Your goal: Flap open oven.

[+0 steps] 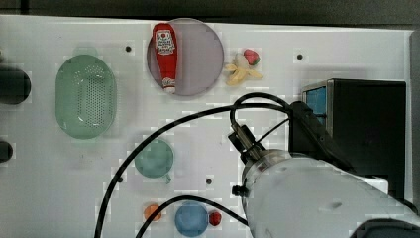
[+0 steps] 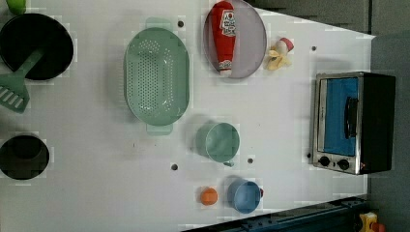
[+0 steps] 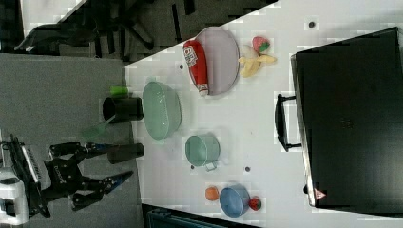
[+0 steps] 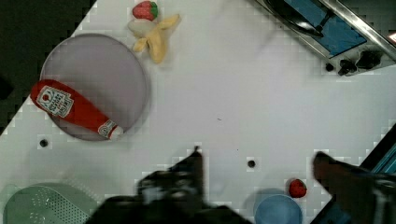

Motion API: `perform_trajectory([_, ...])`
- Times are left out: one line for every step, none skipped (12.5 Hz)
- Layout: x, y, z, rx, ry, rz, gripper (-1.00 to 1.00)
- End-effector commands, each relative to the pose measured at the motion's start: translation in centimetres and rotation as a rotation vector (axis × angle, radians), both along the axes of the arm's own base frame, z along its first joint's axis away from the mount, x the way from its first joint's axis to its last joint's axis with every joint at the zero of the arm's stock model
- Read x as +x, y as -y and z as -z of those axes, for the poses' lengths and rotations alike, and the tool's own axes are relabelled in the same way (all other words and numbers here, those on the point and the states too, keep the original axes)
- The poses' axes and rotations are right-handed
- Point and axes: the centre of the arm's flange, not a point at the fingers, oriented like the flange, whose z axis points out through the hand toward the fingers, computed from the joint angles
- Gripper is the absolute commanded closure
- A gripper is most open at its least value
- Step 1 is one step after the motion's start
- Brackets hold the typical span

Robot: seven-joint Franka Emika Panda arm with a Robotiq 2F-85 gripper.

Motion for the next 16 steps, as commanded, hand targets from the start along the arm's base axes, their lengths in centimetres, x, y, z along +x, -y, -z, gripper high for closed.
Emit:
perform_trajectory([1.8,-1.3,3.7,0.004,-0.082,-0.082,0.08])
perform_trajectory([1.8,-0.9,3.7,0.007,-0.083,-0.076,0.31])
perform_trajectory([1.7,-0.3,3.8,0.011,-0.084,-0.065,0.55])
perform_trajectory([1.6,0.6,3.9,0.015,-0.084,-0.057,0.65])
perform_trajectory([1.5,1.6,4.0,0.021,-0.084,-0.066,0.65])
perform_trajectory([1.4,2.7,4.3,0.026,-0.086,-0.103,0.65])
perform_trajectory([1.2,4.0,4.5,0.032,-0.089,-0.157,0.65])
perform_trajectory([0.9,5.6,4.9,0.040,-0.092,-0.210,0.65])
perform_trajectory([0.7,7.3,5.5,0.049,-0.097,-0.270,0.65])
perform_trajectory([0.6,9.0,6.3,0.059,-0.104,-0.342,0.65])
perform_trajectory([0.5,10.6,7.2,0.065,-0.106,-0.414,0.65])
perform_trajectory([0.5,12.1,8.1,0.068,-0.103,-0.481,0.65])
perform_trajectory([0.6,13.6,9.1,0.066,-0.098,-0.543,0.65])
perform_trajectory([0.8,15.0,10.3,0.057,-0.095,-0.601,0.65])
perform_trajectory([1.0,16.3,11.6,0.036,-0.097,-0.660,0.65])
perform_trajectory([1.3,17.5,13.1,0.012,-0.100,-0.723,0.65])
